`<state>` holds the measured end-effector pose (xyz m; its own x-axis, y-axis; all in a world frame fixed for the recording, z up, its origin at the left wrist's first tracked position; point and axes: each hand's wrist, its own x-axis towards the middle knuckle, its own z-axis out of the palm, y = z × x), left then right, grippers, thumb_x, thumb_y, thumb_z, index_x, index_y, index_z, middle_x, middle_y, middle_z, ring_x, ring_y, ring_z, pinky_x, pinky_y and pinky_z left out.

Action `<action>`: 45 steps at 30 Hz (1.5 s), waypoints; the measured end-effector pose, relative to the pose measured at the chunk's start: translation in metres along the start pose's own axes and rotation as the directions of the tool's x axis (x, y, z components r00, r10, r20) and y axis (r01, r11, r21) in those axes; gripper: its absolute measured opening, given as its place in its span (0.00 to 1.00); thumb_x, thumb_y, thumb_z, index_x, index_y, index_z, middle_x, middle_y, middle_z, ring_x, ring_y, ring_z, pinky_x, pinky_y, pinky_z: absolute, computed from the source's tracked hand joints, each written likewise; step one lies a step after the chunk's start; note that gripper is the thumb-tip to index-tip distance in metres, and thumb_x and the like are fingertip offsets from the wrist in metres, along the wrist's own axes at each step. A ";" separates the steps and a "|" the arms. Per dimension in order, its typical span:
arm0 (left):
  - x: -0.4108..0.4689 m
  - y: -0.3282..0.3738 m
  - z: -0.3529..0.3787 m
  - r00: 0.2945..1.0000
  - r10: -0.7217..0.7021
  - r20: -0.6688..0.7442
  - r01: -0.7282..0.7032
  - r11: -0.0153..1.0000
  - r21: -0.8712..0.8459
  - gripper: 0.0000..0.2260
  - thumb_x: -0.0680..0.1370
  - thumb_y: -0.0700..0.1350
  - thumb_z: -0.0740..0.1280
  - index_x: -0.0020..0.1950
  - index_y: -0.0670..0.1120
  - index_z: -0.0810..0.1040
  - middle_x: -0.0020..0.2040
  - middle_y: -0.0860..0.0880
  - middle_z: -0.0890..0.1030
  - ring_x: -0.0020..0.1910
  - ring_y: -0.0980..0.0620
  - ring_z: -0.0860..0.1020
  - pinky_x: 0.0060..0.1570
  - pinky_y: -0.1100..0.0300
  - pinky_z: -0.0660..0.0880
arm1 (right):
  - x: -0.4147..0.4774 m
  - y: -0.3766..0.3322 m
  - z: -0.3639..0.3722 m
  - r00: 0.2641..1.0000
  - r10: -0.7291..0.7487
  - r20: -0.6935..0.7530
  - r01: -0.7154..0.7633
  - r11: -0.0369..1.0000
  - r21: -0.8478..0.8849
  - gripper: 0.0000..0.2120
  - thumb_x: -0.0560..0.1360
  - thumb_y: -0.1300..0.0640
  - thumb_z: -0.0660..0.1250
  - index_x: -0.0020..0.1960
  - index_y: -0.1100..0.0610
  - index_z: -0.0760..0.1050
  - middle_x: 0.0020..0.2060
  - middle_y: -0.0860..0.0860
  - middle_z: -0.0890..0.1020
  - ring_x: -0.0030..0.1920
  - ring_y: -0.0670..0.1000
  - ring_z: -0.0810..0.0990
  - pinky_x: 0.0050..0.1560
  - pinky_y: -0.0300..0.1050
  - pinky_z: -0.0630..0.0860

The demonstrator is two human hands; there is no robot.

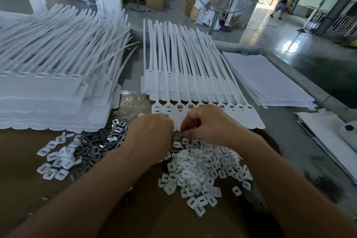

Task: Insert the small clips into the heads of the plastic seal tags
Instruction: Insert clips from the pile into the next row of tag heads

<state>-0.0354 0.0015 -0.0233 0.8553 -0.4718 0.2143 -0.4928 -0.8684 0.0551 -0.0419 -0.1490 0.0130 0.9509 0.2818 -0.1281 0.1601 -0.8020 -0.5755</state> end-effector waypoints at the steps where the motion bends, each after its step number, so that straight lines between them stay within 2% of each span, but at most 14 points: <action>1: 0.000 0.000 0.000 1.000 0.002 0.002 -0.002 1.000 0.005 0.09 0.76 0.40 0.58 0.51 0.47 0.76 0.49 0.51 0.79 0.45 0.52 0.78 0.41 0.62 0.69 | -0.002 0.000 0.001 1.000 0.011 0.017 -0.011 1.000 0.001 0.03 0.69 0.58 0.72 0.41 0.50 0.80 0.35 0.42 0.80 0.34 0.35 0.76 0.35 0.25 0.73; 4: 0.000 0.000 0.000 1.000 0.002 0.007 -0.002 1.000 0.009 0.10 0.75 0.40 0.58 0.51 0.47 0.76 0.50 0.51 0.79 0.46 0.51 0.78 0.42 0.62 0.71 | -0.003 0.001 0.004 0.999 0.024 0.040 -0.023 0.999 -0.034 0.04 0.69 0.58 0.73 0.43 0.53 0.81 0.33 0.41 0.78 0.33 0.36 0.75 0.34 0.24 0.70; 10: 0.000 0.000 0.000 1.000 0.010 0.005 -0.010 1.000 0.005 0.11 0.75 0.39 0.58 0.53 0.46 0.76 0.51 0.51 0.78 0.47 0.51 0.78 0.44 0.61 0.73 | -0.004 0.001 0.005 1.000 -0.003 0.030 0.006 0.997 -0.075 0.06 0.70 0.58 0.71 0.38 0.50 0.75 0.34 0.40 0.76 0.35 0.37 0.74 0.33 0.24 0.69; 14: 0.000 0.001 -0.003 1.000 -0.001 0.011 0.001 1.000 -0.022 0.12 0.75 0.39 0.57 0.53 0.46 0.77 0.51 0.51 0.78 0.47 0.51 0.78 0.45 0.61 0.72 | -0.003 0.003 0.004 0.997 0.044 -0.069 -0.038 0.996 0.084 0.08 0.76 0.58 0.64 0.39 0.50 0.71 0.34 0.46 0.80 0.32 0.39 0.78 0.34 0.32 0.73; 16: 0.000 0.001 -0.003 1.000 -0.009 0.019 0.010 1.000 -0.023 0.12 0.75 0.39 0.58 0.54 0.45 0.77 0.52 0.50 0.78 0.47 0.51 0.78 0.47 0.60 0.74 | -0.003 0.003 0.004 0.992 0.069 -0.110 -0.049 0.983 0.178 0.07 0.76 0.59 0.63 0.40 0.52 0.70 0.33 0.47 0.81 0.30 0.38 0.78 0.32 0.31 0.73; 21: 0.000 0.001 -0.004 0.999 -0.022 0.037 0.023 1.000 -0.021 0.11 0.75 0.40 0.58 0.53 0.46 0.77 0.52 0.50 0.78 0.47 0.51 0.78 0.46 0.60 0.74 | 0.002 0.003 0.002 0.983 0.039 -0.180 -0.030 0.998 0.051 0.08 0.71 0.59 0.70 0.38 0.49 0.72 0.36 0.44 0.78 0.37 0.41 0.76 0.38 0.33 0.73; 26: 0.000 0.002 -0.005 0.999 -0.040 0.028 0.041 0.999 -0.007 0.10 0.76 0.41 0.58 0.54 0.46 0.76 0.52 0.50 0.79 0.47 0.50 0.78 0.44 0.61 0.72 | 0.013 0.006 0.002 0.965 0.050 -0.256 -0.013 0.990 0.143 0.10 0.71 0.62 0.69 0.41 0.47 0.74 0.34 0.43 0.80 0.34 0.37 0.79 0.33 0.24 0.71; 29: 0.000 0.002 -0.003 0.999 -0.037 0.028 0.037 0.999 0.000 0.11 0.76 0.41 0.58 0.55 0.46 0.76 0.52 0.50 0.79 0.48 0.51 0.78 0.46 0.60 0.74 | 0.023 0.006 0.001 0.949 0.080 -0.303 -0.021 0.981 0.194 0.11 0.72 0.63 0.70 0.36 0.49 0.74 0.31 0.42 0.80 0.31 0.38 0.80 0.32 0.27 0.72; 31: 0.000 0.002 -0.003 0.999 -0.029 0.035 0.029 1.000 0.001 0.11 0.76 0.40 0.58 0.56 0.46 0.76 0.53 0.50 0.78 0.48 0.51 0.78 0.47 0.59 0.74 | 0.032 0.007 0.000 0.935 0.095 -0.342 -0.040 0.986 0.165 0.10 0.72 0.62 0.70 0.36 0.51 0.74 0.32 0.42 0.78 0.34 0.39 0.78 0.37 0.32 0.72; 33: 0.000 0.002 -0.003 0.999 -0.026 0.044 0.026 1.000 0.004 0.12 0.76 0.39 0.58 0.55 0.46 0.77 0.53 0.50 0.79 0.48 0.50 0.78 0.48 0.59 0.75 | 0.040 0.008 -0.001 0.929 0.098 -0.356 -0.062 0.992 0.112 0.08 0.72 0.61 0.69 0.38 0.51 0.74 0.32 0.39 0.75 0.35 0.36 0.73 0.41 0.33 0.69; 36: 0.000 0.002 -0.004 0.998 -0.025 0.053 0.025 1.000 0.008 0.12 0.76 0.39 0.58 0.56 0.46 0.77 0.54 0.50 0.79 0.49 0.50 0.78 0.49 0.59 0.75 | 0.050 0.011 0.001 0.935 0.119 -0.335 -0.088 0.990 0.107 0.08 0.73 0.62 0.67 0.38 0.51 0.75 0.32 0.38 0.73 0.34 0.36 0.71 0.36 0.32 0.66; 39: 0.000 0.002 -0.004 0.998 -0.018 0.055 0.018 1.000 0.004 0.12 0.76 0.39 0.58 0.56 0.45 0.77 0.54 0.50 0.78 0.49 0.50 0.78 0.48 0.59 0.75 | 0.057 0.015 0.004 0.937 0.130 -0.323 -0.110 0.991 0.080 0.07 0.74 0.61 0.66 0.39 0.51 0.76 0.35 0.42 0.75 0.35 0.37 0.71 0.34 0.32 0.65; 43: 0.000 0.002 -0.003 0.998 -0.017 0.062 0.016 1.000 0.008 0.12 0.76 0.40 0.58 0.56 0.46 0.77 0.54 0.49 0.78 0.49 0.50 0.78 0.49 0.59 0.74 | 0.061 0.016 0.007 0.944 0.140 -0.299 -0.147 0.989 -0.002 0.05 0.74 0.59 0.67 0.47 0.55 0.82 0.44 0.48 0.80 0.43 0.43 0.73 0.42 0.37 0.66; 45: 0.000 0.003 -0.003 0.998 -0.016 0.055 0.015 1.000 0.015 0.11 0.76 0.40 0.58 0.55 0.46 0.77 0.53 0.50 0.78 0.49 0.50 0.78 0.49 0.58 0.73 | 0.060 0.015 0.008 0.945 0.153 -0.289 -0.164 0.986 -0.015 0.04 0.74 0.59 0.67 0.45 0.54 0.81 0.42 0.46 0.79 0.43 0.44 0.73 0.42 0.39 0.66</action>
<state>-0.0375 -0.0002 -0.0203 0.8704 -0.4659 0.1591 -0.4777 -0.8775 0.0437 0.0155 -0.1402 -0.0094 0.9997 -0.0086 0.0250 0.0061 -0.8450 -0.5347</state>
